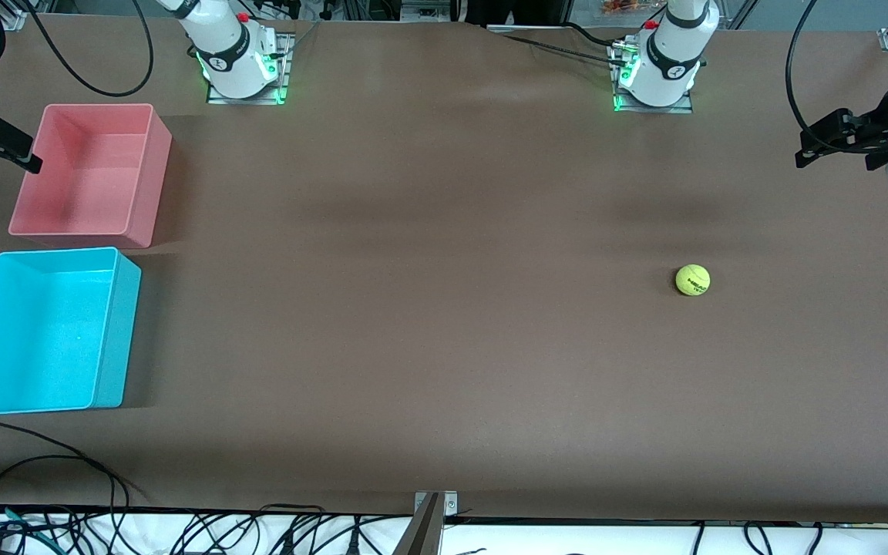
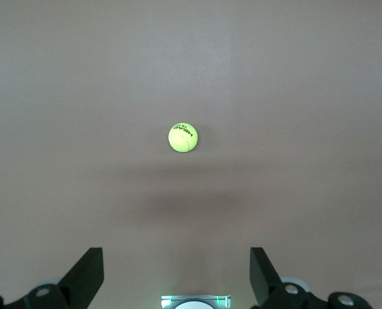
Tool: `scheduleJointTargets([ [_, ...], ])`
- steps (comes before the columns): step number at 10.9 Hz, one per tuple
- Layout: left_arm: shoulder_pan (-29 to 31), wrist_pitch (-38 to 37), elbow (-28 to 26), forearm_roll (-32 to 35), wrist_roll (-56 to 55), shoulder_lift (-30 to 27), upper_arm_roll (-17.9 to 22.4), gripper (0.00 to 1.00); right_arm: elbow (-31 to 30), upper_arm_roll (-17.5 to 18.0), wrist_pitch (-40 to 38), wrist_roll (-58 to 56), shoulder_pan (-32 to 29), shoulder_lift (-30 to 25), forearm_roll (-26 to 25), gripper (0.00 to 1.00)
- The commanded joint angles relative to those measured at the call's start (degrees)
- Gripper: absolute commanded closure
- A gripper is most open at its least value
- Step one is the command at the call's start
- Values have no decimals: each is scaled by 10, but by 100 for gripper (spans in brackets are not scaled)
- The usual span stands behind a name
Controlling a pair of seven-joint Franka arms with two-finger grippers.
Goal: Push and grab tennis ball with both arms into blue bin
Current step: 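Lower the left gripper beside the yellow tennis ball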
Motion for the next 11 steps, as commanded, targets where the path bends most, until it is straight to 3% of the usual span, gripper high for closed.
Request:
scheduleJointTargets([
  [1, 6, 0, -1, 5, 6, 0, -3, 0, 11, -1, -11, 4, -1, -1, 9, 0],
  [3, 10, 17, -52, 5, 11, 14, -2, 0, 10, -1, -11, 3, -1, -1, 9, 0],
  [6, 13, 63, -82, 39, 12, 15, -3, 0, 10, -2, -12, 1, -1, 0, 9, 0],
  [11, 22, 122, -119, 26, 13, 17, -2, 0, 11, -15, -20, -2, -2, -2, 9, 0],
])
